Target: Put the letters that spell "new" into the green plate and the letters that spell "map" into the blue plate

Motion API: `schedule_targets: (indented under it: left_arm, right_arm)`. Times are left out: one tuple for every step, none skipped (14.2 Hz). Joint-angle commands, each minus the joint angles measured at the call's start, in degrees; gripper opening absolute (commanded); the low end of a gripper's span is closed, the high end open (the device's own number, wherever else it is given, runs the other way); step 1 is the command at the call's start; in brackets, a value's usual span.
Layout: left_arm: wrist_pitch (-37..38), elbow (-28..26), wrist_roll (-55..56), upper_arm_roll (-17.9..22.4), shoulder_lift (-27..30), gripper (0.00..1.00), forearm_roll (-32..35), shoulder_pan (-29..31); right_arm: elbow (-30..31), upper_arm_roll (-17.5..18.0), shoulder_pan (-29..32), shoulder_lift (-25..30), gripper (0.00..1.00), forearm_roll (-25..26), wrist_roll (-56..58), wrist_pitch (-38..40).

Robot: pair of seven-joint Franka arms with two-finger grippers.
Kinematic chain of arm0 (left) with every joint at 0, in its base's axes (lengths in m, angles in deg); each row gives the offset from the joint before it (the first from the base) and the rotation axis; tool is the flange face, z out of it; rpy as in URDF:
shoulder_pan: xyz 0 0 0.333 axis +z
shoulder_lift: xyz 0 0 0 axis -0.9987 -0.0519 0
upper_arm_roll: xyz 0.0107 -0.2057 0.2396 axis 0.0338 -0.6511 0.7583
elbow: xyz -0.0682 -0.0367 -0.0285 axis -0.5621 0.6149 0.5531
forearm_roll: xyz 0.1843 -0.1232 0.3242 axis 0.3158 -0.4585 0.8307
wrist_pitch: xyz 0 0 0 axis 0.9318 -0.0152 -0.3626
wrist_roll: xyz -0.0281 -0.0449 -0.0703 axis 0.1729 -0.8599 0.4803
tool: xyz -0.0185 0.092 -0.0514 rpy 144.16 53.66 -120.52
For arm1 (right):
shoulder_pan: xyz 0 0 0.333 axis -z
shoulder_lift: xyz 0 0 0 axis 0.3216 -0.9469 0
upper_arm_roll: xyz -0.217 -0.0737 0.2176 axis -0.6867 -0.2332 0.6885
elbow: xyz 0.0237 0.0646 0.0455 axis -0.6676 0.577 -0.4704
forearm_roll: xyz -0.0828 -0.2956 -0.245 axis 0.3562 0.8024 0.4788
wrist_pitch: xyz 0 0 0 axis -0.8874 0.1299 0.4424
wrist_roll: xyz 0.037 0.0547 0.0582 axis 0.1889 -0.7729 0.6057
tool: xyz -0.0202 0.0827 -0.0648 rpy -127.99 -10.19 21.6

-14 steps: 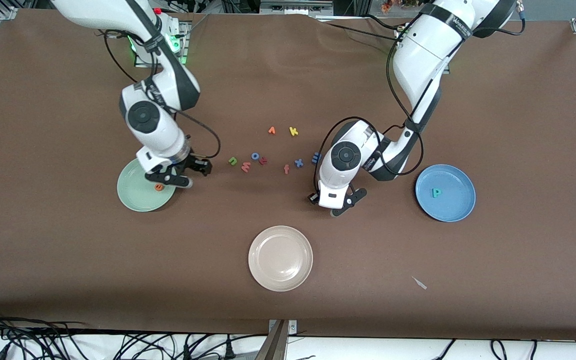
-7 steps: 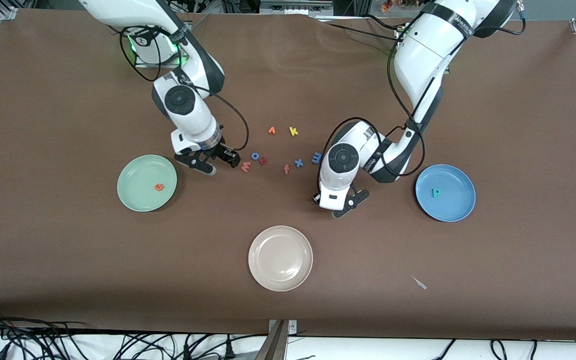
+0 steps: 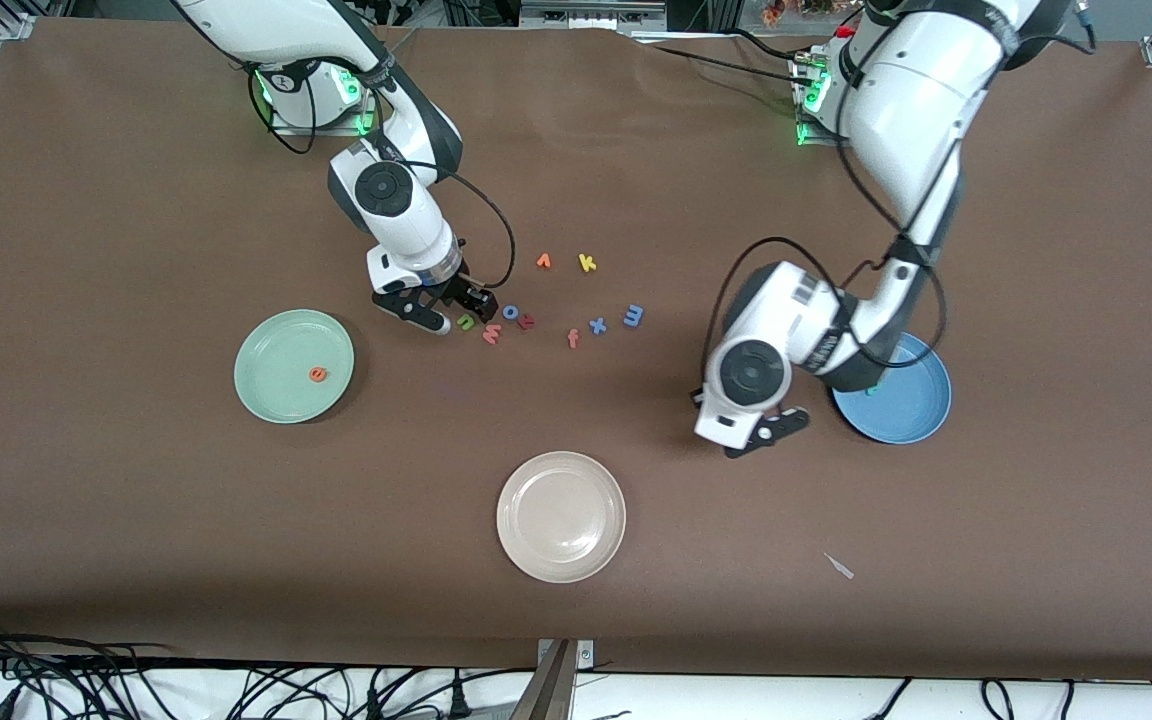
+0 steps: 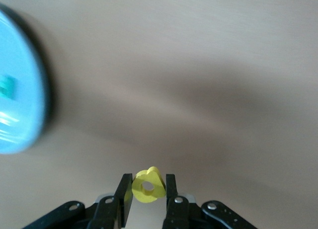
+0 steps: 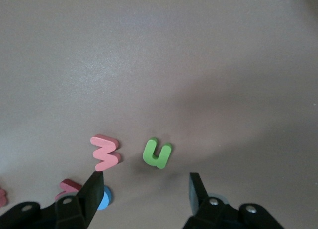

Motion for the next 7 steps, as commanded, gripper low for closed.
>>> schedule_targets:
  left_arm:
    - [6.5, -1.8, -16.7, -0.8, 3.6, 0.0, -0.4, 6.5]
    - [6.9, -2.6, -22.2, -0.8, 4.4, 0.0, -0.3, 8.4]
    - [6.9, -3.8, -27.4, -0.8, 4.8, 0.0, 0.1, 10.6]
    - [6.3, -5.6, -32.1, -0.8, 5.6, 0.0, 0.4, 12.6]
    - [4.9, -7.9, -35.8, -0.7, 7.2, 0.0, 0.5, 14.5]
    - [1.9, -12.1, -37.9, -0.8, 9.6, 0.0, 1.2, 15.9]
    - [-2.9, -17.7, -38.9, -0.8, 12.6, 0.0, 1.5, 17.7]
  right_arm:
    - [1.8, -1.1, -0.5, -0.4, 0.78, 1.2, -0.9, -3.2]
    - [1.8, -1.8, -0.5, -0.6, 0.78, 2.7, -0.9, -3.2]
    - [1.9, -2.5, -0.5, -0.9, 0.77, 4.3, -0.9, -3.3]
    - [1.9, -2.6, -0.5, -1.4, 0.77, 4.8, -0.9, -3.5]
    - [2.0, -2.6, -0.5, -1.5, 0.77, 4.8, -1.0, -4.3]
    - [2.1, -2.6, -0.5, -1.7, 0.77, 4.8, -1.0, -4.5]
    - [2.0, -2.6, -0.5, -1.8, 0.77, 4.8, -1.0, -4.5]
